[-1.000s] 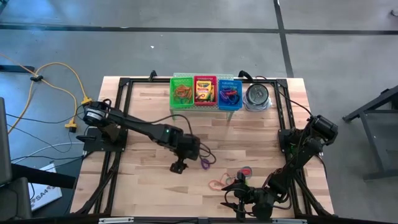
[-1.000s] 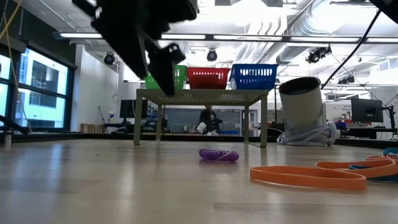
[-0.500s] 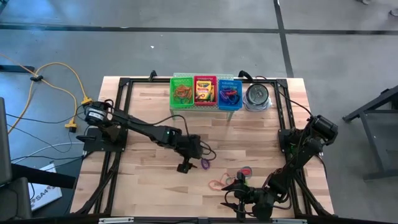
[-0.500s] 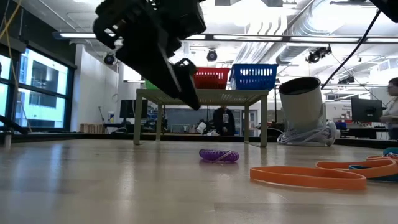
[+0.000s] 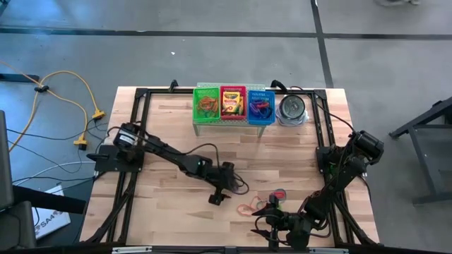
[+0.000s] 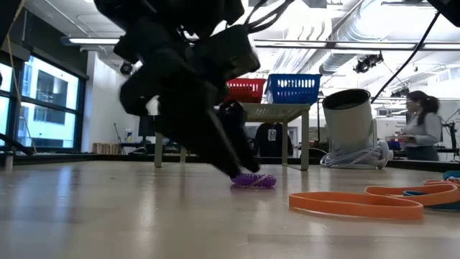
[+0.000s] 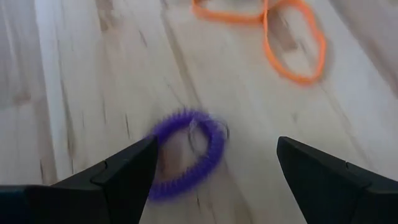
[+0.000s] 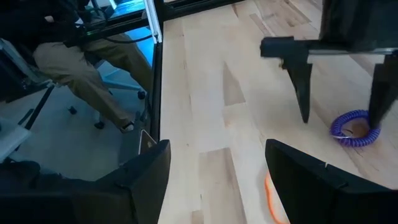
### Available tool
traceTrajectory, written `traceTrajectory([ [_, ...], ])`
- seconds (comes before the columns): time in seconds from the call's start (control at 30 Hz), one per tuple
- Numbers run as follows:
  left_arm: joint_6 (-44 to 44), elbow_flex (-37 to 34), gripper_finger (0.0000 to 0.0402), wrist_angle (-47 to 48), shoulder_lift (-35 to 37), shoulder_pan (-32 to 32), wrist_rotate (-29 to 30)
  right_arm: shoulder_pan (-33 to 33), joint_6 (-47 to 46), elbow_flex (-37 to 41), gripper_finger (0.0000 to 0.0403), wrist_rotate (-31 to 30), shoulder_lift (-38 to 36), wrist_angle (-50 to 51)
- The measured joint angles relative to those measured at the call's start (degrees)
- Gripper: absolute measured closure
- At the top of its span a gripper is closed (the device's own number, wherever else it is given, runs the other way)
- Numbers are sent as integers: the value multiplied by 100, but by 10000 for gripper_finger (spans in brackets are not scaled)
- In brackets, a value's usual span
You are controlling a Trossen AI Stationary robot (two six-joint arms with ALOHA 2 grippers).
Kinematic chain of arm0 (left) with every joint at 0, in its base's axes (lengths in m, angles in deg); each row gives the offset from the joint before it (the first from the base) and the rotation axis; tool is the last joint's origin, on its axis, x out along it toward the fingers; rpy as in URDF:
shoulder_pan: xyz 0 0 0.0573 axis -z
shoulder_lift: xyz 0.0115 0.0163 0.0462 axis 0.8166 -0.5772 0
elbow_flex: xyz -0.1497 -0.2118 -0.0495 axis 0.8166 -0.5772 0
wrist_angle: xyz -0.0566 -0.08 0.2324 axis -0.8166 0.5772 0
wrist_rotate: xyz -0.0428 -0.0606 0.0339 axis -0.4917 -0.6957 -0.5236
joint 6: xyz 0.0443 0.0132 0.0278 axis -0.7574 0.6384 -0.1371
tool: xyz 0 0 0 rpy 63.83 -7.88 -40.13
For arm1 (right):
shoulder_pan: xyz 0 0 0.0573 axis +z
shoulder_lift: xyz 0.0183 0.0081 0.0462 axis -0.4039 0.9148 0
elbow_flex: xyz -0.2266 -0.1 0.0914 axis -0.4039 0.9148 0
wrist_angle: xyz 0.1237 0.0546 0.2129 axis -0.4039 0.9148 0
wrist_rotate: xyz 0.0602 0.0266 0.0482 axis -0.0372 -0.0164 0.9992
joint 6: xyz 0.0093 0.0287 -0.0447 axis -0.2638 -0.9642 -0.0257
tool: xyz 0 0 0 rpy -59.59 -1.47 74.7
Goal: Pick & Place Office Desk Supplies
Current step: Put the violet spring keychain into the blue bin on the shelf
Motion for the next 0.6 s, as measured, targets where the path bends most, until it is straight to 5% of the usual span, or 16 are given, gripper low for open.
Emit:
traceTrajectory([
  [0.2,-135,11,79,-186,-135,75,550,-2,-10,1,151,1,0,76],
  [0.6,-83,30,79,-154,-301,179,636,-1,-35,0,151,0,0,70],
])
